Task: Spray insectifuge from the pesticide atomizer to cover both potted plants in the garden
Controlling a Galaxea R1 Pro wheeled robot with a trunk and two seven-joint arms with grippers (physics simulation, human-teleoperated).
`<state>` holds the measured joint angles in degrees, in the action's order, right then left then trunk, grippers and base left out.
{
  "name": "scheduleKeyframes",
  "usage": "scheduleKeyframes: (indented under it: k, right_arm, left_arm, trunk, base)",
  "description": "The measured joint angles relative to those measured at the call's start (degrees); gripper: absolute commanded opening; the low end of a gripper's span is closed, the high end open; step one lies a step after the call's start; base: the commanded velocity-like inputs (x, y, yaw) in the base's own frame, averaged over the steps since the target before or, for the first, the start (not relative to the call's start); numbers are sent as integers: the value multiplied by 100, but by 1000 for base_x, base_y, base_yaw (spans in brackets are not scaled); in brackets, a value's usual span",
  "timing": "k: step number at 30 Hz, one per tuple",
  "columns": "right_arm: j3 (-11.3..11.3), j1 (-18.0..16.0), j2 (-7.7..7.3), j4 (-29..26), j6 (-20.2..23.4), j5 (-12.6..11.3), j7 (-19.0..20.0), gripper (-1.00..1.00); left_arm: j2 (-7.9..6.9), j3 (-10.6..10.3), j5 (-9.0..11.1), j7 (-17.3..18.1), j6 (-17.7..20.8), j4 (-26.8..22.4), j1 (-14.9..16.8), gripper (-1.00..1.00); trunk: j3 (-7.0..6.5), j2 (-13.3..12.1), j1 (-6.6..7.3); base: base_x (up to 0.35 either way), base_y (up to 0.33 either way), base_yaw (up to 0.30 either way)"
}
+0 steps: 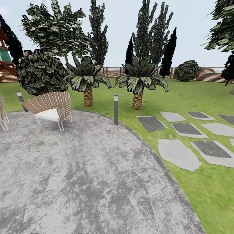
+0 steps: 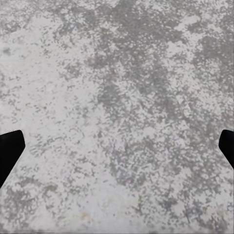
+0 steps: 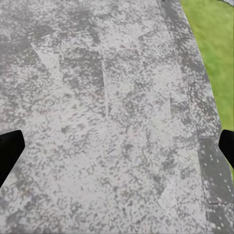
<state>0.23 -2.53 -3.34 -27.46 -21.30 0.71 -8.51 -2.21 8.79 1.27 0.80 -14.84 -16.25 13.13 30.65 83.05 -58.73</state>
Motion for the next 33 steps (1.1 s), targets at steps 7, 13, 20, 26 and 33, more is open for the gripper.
scheduleKeyframes:
  k: [7,13,20,26,33]
  right_arm:
    - [0,0,1,0,0,0,0,100]
    - [0,0,1,1,0,0,0,100]
    - [0,0,1,2,0,0,0,100]
    - [0,0,1,2,0,0,0,100]
    - [0,0,1,2,0,0,0,100]
  left_arm:
    - [0,0,0,0,0,-2,0,100]
    - [0,0,0,0,0,-2,0,100]
    - [0,7,0,0,0,-4,0,100]
    - [0,16,0,-3,0,-4,0,100]
    - [0,18,0,-4,0,-4,0,100]
  trunk:
    - [41,0,0]
    - [76,0,0]
    - [170,119,-65]
    - [313,360,-197]
    - [480,640,-351]
  base:
    - [0,0,231]
    - [0,0,228]
    - [0,0,228]
    - [0,0,228]
    - [0,0,228]
